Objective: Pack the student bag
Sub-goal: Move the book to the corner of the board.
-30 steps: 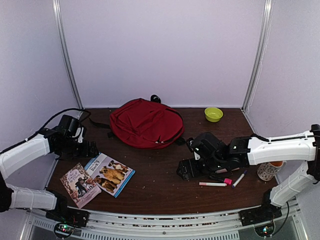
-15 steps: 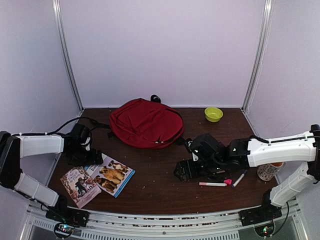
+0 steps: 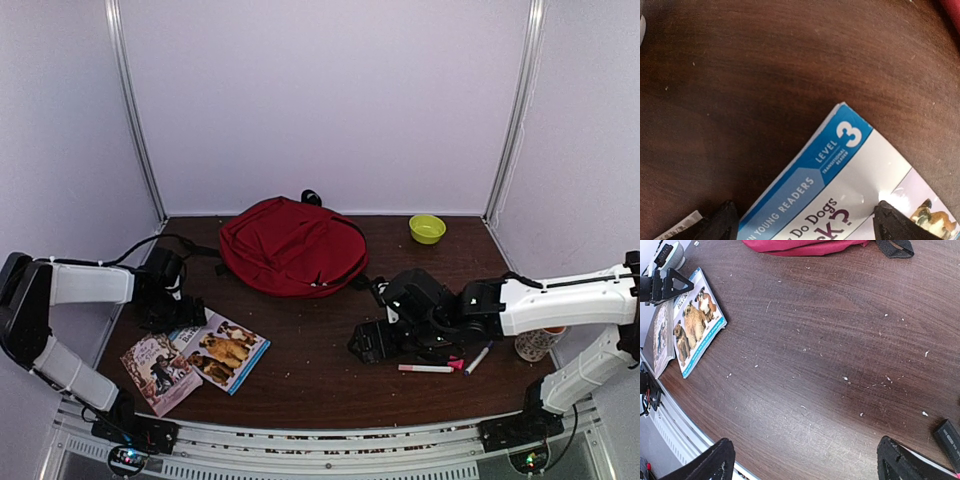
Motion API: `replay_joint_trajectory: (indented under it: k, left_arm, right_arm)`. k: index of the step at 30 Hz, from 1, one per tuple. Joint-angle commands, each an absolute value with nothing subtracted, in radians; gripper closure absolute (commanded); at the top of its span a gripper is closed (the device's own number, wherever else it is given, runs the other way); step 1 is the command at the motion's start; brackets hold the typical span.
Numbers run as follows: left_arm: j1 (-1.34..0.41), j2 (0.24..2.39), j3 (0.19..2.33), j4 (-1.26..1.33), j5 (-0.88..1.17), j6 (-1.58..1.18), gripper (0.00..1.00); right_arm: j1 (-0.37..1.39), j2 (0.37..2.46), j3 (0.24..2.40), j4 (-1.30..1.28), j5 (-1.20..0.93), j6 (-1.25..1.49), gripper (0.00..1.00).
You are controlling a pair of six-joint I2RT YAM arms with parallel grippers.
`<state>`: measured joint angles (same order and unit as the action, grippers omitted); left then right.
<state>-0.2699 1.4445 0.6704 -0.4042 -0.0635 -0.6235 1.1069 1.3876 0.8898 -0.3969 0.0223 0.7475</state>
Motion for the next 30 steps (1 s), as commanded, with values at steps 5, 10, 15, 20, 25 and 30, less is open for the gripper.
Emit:
replay_joint_trajectory:
  k: [5,10,15,20,25,30]
  left_arm:
    - [-0.223,1.498,0.69,-0.334,-0.013,-0.651,0.03]
    - [-0.221,1.516,0.692,-0.328,0.042,-0.642,0.03]
    - [-0.223,1.509,0.642,-0.286,0.122,-0.658,0.04]
    - [-0.271,1.482,0.596,-0.275,0.136,-0.684,0.04]
    - [-0.36,1.475,0.564,-0.241,0.14,-0.75,0.04]
    - [-0.475,1.496,0.561,-0.195,0.132,-0.833,0.04]
  right_arm:
    - [1.118,1.335,0.857,-0.387,0.041,0.761,0.0]
    - [1.123,1.327,0.855,-0.393,0.044,0.765,0.0]
    - [1.128,1.308,0.851,-0.391,0.048,0.764,0.0]
    - [1.129,1.293,0.841,-0.387,0.041,0.76,0.0]
    - [1.129,1.281,0.832,-0.385,0.045,0.753,0.0]
    - [1.129,1.262,0.804,-0.372,0.041,0.758,0.0]
